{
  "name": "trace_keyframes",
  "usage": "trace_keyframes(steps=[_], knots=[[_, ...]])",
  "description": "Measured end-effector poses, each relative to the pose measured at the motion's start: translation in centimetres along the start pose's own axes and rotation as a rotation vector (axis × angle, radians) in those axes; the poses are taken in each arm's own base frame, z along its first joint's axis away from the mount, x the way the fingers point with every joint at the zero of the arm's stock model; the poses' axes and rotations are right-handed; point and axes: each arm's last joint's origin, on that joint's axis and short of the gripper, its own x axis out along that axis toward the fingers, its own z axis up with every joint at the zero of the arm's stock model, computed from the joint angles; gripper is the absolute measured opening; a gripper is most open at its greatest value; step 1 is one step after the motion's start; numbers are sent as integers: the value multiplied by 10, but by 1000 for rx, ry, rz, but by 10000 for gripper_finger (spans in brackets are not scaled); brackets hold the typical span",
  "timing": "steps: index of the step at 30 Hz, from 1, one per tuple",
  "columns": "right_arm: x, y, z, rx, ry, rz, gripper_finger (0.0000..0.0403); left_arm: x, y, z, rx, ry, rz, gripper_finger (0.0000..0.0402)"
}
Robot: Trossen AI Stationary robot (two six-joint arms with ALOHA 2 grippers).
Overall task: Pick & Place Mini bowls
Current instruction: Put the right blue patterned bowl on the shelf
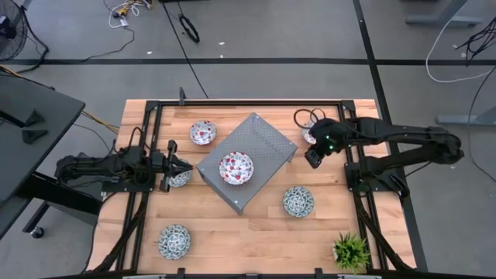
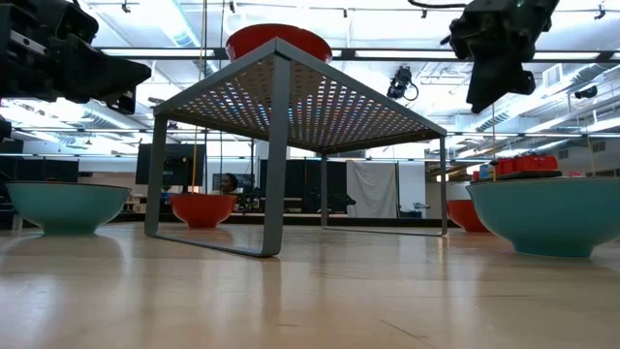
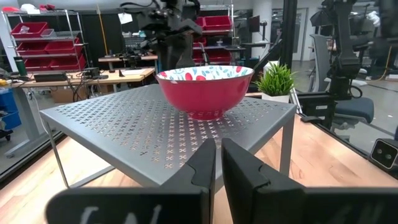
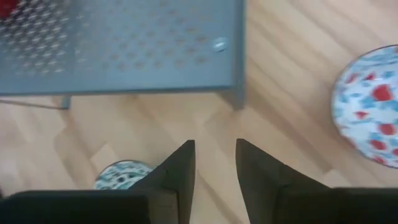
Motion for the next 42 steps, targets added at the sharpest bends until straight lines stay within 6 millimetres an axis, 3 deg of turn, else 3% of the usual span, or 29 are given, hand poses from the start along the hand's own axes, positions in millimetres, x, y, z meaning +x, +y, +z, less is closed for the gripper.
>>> trace_keyframes(steps=[13,23,32,42], knots=[[-1,-22,11,42,-24,-64,116,0,0,0,0,0,0,30],[-2,-25,12,52,-21,-76,116,0,0,0,0,0,0,30],[0,-13,-2,50,60,-65,116,0,0,0,0,0,0,30],[13,17,-23,-69,221,-31,116,0,0,0,0,0,0,30]])
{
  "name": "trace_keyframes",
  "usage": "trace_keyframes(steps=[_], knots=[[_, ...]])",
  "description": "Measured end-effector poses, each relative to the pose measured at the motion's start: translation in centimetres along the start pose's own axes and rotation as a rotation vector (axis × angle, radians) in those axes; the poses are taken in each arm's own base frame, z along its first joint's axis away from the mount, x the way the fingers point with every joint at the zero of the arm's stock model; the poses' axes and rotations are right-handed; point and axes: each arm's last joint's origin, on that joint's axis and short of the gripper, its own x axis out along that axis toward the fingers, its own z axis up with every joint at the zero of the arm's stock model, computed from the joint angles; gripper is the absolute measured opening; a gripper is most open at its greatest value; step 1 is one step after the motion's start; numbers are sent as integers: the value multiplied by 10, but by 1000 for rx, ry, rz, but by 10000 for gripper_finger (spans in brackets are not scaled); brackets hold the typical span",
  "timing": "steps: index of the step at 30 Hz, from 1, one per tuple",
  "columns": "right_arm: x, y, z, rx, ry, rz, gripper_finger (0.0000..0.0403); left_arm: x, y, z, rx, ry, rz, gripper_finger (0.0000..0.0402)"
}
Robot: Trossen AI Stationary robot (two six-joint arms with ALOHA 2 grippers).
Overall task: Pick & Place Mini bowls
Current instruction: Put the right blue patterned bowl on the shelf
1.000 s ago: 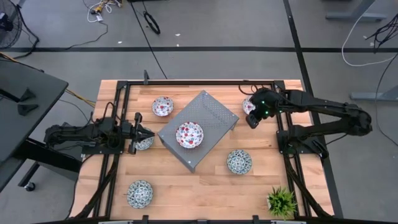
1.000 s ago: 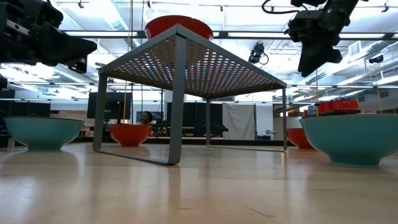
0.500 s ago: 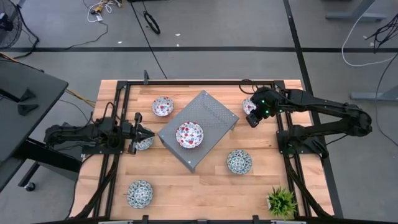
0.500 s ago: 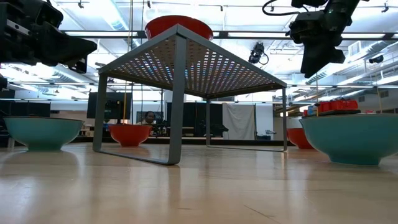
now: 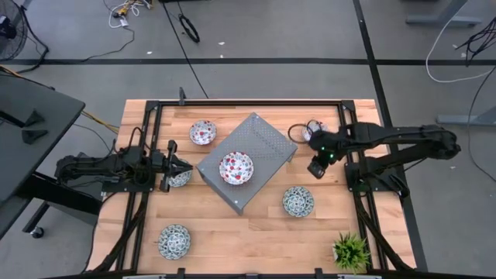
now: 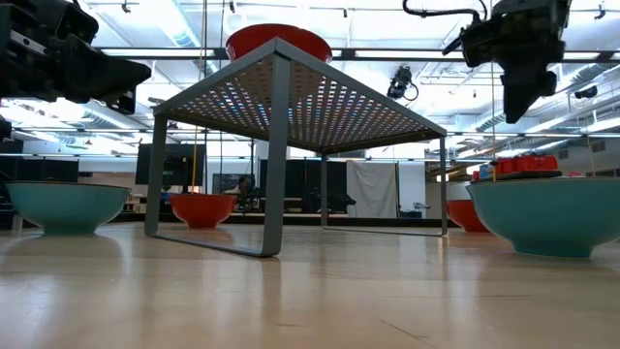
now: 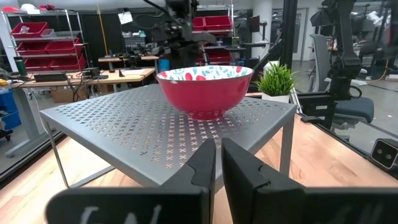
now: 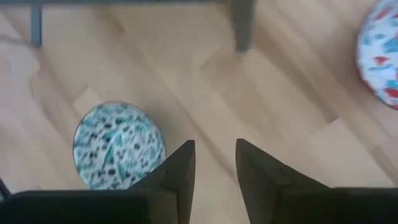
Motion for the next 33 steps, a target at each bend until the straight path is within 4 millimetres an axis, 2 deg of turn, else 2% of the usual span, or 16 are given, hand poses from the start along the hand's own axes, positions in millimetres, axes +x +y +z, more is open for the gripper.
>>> trace_keyframes(steps=[12,22,27,33], knots=[[8,39,-28,-184,42,38,116,0,0,0,0,0,0,30],[25,61,-33,-251,29,58,116,0,0,0,0,0,0,30],[45,61,-45,-281,24,86,116,0,0,0,0,0,0,30],[61,51,-57,-304,51,34,116,0,0,0,0,0,0,30]])
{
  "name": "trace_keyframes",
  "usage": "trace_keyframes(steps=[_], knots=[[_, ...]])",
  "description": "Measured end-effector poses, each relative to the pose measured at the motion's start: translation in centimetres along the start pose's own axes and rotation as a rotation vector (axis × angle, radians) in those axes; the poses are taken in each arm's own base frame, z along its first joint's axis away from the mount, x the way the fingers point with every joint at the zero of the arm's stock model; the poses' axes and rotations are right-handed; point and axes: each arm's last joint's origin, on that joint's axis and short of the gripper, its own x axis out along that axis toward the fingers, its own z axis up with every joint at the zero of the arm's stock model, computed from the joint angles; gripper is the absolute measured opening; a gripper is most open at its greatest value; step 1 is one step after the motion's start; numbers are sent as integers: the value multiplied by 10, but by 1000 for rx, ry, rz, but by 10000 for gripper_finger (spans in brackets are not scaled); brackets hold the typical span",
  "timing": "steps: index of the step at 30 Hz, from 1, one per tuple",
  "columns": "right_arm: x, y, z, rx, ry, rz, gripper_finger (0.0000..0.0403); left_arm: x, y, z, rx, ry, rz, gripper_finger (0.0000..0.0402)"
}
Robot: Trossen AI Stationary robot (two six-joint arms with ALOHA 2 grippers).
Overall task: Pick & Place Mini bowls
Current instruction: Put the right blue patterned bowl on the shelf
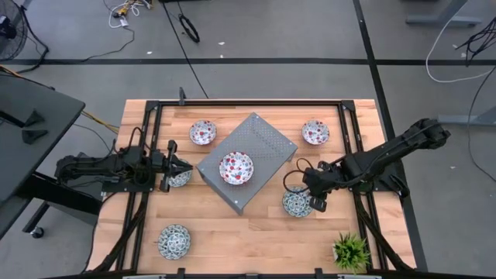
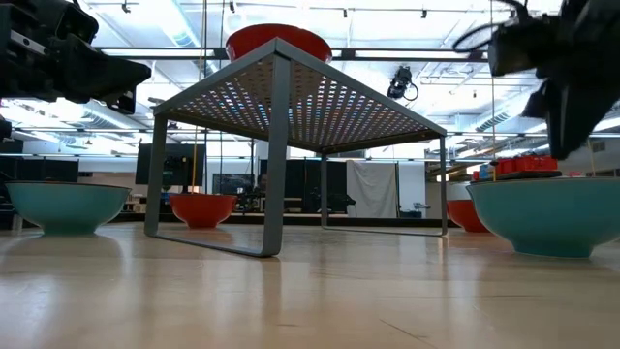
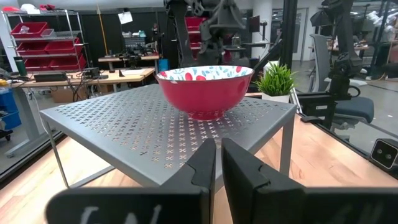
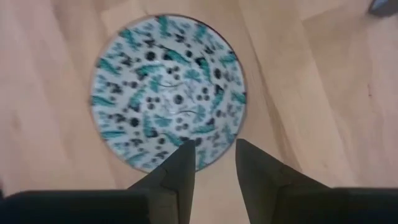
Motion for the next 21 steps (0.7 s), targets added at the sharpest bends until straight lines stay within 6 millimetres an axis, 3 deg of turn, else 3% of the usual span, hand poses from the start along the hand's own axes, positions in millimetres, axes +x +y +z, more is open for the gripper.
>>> trace_keyframes(steps=[6,21], knots=[[12,-4,-6,14,4,9,130,0,0,0,0,0,0,30],[32,-20,-13,283,47,13,193,0,0,0,0,0,0,30]])
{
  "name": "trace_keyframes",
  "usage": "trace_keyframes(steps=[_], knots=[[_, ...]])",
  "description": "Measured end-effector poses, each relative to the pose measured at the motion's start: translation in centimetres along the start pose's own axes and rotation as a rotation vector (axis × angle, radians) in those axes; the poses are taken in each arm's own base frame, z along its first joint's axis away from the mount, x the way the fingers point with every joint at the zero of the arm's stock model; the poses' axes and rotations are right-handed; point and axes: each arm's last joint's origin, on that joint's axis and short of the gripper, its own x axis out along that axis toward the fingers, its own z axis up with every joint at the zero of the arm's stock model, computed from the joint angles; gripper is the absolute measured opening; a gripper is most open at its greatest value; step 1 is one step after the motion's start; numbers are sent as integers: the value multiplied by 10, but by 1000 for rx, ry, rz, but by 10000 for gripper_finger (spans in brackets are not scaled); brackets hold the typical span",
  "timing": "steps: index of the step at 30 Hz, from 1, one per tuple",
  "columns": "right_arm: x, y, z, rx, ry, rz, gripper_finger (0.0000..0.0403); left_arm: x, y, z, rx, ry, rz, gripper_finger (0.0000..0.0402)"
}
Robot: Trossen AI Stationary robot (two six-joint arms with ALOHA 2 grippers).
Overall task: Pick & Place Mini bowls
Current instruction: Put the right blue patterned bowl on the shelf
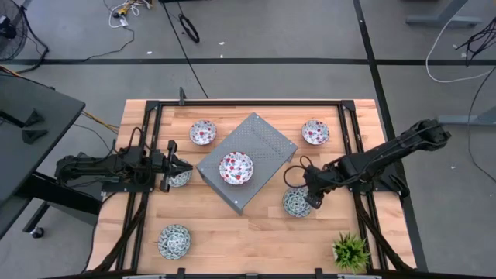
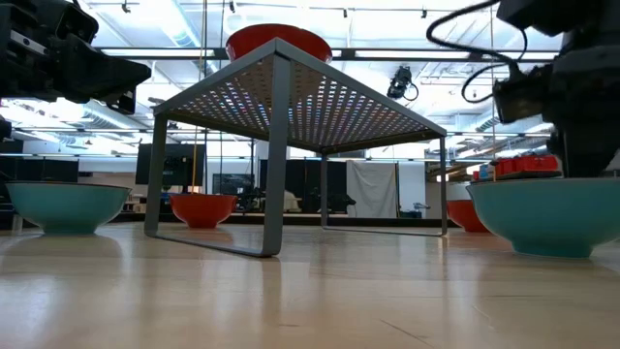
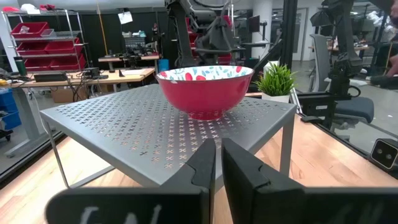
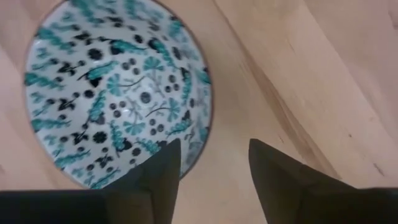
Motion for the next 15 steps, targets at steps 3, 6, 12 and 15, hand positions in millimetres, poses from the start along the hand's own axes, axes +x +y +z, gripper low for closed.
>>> trace_keyframes(steps=[3,6,12,15], knots=[[4,-3,-1,52,9,7,194,0,0,0,0,0,0,30],[5,-3,-1,70,5,16,194,0,0,0,0,0,0,30],[5,1,2,113,-24,61,194,0,0,0,0,0,0,30],[5,2,2,116,-28,68,194,0,0,0,0,0,0,30]])
